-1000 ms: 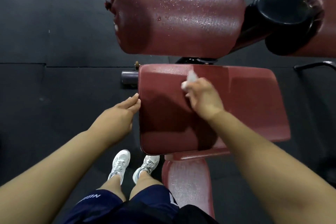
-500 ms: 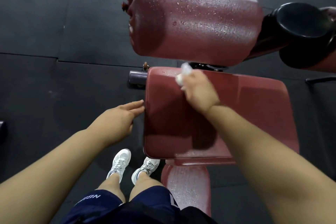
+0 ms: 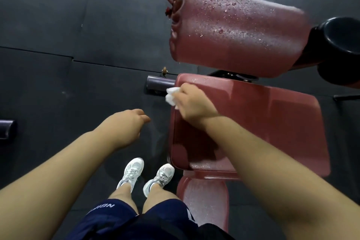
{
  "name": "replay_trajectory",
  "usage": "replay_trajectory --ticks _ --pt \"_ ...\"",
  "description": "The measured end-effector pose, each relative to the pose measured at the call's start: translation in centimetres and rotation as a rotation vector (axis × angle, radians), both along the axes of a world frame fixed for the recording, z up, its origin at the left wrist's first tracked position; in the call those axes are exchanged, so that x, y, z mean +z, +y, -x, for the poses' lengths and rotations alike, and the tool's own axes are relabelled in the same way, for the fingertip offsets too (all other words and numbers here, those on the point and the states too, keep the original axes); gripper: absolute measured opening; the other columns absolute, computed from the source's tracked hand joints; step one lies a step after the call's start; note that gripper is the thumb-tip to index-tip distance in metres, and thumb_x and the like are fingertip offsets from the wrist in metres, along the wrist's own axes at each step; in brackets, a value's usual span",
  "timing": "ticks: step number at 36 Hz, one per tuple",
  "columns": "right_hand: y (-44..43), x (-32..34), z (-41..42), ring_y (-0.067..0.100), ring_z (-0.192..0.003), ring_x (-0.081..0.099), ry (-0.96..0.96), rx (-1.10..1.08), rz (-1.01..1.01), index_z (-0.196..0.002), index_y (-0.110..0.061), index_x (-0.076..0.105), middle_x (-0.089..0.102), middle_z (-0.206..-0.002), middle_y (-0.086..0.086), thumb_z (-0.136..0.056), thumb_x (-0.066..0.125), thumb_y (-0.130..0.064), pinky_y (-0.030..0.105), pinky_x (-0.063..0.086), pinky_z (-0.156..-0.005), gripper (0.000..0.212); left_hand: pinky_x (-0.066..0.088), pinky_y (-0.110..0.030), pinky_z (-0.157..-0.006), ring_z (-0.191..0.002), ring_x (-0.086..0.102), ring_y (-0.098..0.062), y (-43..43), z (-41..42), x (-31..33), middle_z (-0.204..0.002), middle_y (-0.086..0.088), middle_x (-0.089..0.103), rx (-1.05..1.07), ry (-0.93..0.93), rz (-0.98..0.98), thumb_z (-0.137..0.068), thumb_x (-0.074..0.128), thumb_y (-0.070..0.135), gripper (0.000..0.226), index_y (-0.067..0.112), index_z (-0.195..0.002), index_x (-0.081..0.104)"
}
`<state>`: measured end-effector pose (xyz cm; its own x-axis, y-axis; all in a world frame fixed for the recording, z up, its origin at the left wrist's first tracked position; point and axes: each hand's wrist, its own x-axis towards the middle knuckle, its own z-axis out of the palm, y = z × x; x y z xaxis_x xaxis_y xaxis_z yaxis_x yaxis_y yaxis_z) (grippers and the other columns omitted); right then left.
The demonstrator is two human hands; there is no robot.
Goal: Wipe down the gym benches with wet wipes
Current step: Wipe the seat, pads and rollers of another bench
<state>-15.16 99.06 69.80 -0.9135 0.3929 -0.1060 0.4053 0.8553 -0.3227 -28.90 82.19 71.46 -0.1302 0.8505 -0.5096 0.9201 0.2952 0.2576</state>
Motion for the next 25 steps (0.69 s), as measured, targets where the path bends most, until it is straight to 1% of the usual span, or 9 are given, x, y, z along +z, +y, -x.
replay_trajectory --ticks 2,4,7,10,13,16,19,22,25 --pt "1.3 0.2 0.4 0.027 -0.084 0.051 0.050 -0.152 -0.035 -0.087 -0.010 0.062 0.053 -0.088 0.003 -0.087 0.049 -0.021 0.037 0.045 -0.074 0.017 0.048 -0.032 -0.087 -0.113 0.054 -0.020 -0.4 0.4 -0.1 -0.136 0.006 0.044 -0.002 0.010 -0.002 -0.090 0.041 0.010 0.049 0.028 -0.136 0.044" --pt "2.2 0.5 1.3 0.030 -0.088 0.047 0.010 -0.195 -0.160 -0.085 -0.003 0.062 0.050 -0.090 0.010 -0.087 0.051 -0.008 0.037 0.042 -0.073 0.012 0.048 -0.033 -0.087 -0.113 0.054 -0.020 -0.9 0.8 -0.3 -0.134 0.005 0.045 -0.004 0.014 -0.004 -0.091 0.041 0.011 0.047 0.027 -0.135 0.045" --pt "2.3 0.4 3.3 0.036 -0.093 0.049 0.004 -0.255 -0.190 -0.084 0.000 0.064 0.056 -0.095 0.015 -0.082 0.055 -0.004 0.039 0.044 -0.077 0.009 0.048 -0.034 -0.087 -0.112 0.054 -0.020 -1.5 1.2 -0.6 -0.131 0.005 0.046 0.008 0.004 -0.013 -0.090 0.040 0.011 0.047 0.027 -0.135 0.045" --pt "1.0 -0.3 5.5 0.035 -0.107 0.048 -0.128 -0.108 -0.241 -0.096 0.001 0.067 0.058 -0.113 0.015 -0.087 0.053 -0.010 0.037 0.037 -0.089 0.020 0.049 -0.036 -0.086 -0.110 0.054 -0.020 -2.2 1.7 -0.9 -0.128 0.006 0.047 0.011 -0.002 -0.014 -0.090 0.040 0.010 0.048 0.027 -0.134 0.045" --pt "-0.2 -0.3 6.6 0.027 -0.113 0.045 -0.403 0.053 -0.369 -0.098 -0.011 0.066 0.062 -0.109 0.007 -0.090 0.046 -0.011 0.035 0.022 -0.107 0.021 0.049 -0.035 -0.084 -0.109 0.055 -0.021 -2.9 2.4 -1.1 -0.128 0.005 0.048 0.013 0.001 -0.010 -0.090 0.040 0.010 0.048 0.027 -0.133 0.046" --pt "-0.8 0.2 6.5 0.025 -0.112 0.047 -0.525 0.125 -0.434 -0.098 -0.019 0.063 0.063 -0.108 0.004 -0.091 0.044 -0.014 0.038 0.019 -0.110 0.020 0.049 -0.037 -0.084 -0.107 0.055 -0.022 -3.6 3.0 -1.1 -0.125 0.004 0.049 0.014 -0.008 -0.010 -0.089 0.040 0.009 0.046 0.025 -0.131 0.049" --pt "-2.1 0.9 5.5 0.023 -0.110 0.050 -0.576 0.235 -0.470 -0.097 -0.021 0.063 0.063 -0.106 0.002 -0.092 0.042 -0.020 0.043 0.014 -0.113 0.021 0.049 -0.037 -0.083 -0.106 0.056 -0.022 -3.8 3.4 -1.1 -0.123 0.003 0.050 0.001 -0.020 -0.016 -0.089 0.040 0.008 0.044 0.023 -0.128 0.051" --pt "-5.3 1.5 2.8 0.023 -0.108 0.053 -0.668 0.354 -0.344 -0.101 -0.021 0.065 0.062 -0.106 0.002 -0.091 0.045 -0.023 0.048 0.000 -0.116 0.023 0.048 -0.037 -0.084 -0.105 0.056 -0.023 -3.9 3.2 -1.0 -0.123 0.002 0.051 -0.018 -0.034 -0.035 -0.089 0.041 0.008 0.043 0.023 -0.127 0.052" --pt "-8.5 0.8 -1.2 0.023 -0.084 0.064 -0.533 0.517 -0.230 -0.076 -0.019 0.069 0.066 -0.078 0.001 -0.073 0.066 -0.020 0.050 0.008 -0.116 0.004 0.049 -0.037 -0.083 -0.105 0.056 -0.023 -3.9 2.7 -0.9 -0.123 0.001 0.050 -0.043 -0.042 -0.045 -0.089 0.041 0.008 0.042 0.022 -0.127 0.052"
